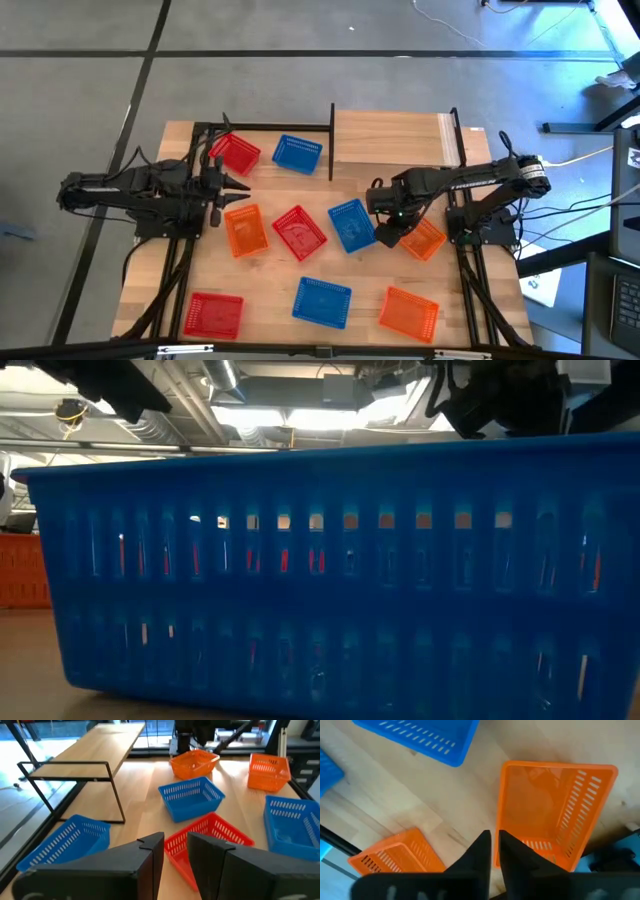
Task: Stack baskets on shelf by color
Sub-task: Put the top right orange bin on the shelf
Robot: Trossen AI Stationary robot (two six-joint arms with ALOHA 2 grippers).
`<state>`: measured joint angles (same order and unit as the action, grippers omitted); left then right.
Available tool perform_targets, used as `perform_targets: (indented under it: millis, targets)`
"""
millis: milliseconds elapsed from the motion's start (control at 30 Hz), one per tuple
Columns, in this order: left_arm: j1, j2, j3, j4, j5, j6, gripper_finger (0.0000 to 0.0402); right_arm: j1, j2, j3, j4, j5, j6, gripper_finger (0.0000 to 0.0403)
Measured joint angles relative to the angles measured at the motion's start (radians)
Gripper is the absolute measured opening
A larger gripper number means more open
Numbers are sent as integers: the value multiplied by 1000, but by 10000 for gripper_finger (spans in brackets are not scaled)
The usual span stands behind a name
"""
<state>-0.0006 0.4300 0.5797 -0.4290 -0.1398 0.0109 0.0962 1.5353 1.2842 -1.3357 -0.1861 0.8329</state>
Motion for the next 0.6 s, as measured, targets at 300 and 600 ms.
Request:
perform_targets:
  millis: [300,600]
  targets:
    - [0,37,80,-82,0,-8,77,-3,2,0,3,-1,-6,26]
    - [0,82,159,-149,0,-8,77,3,9,0,0,-6,-52,106]
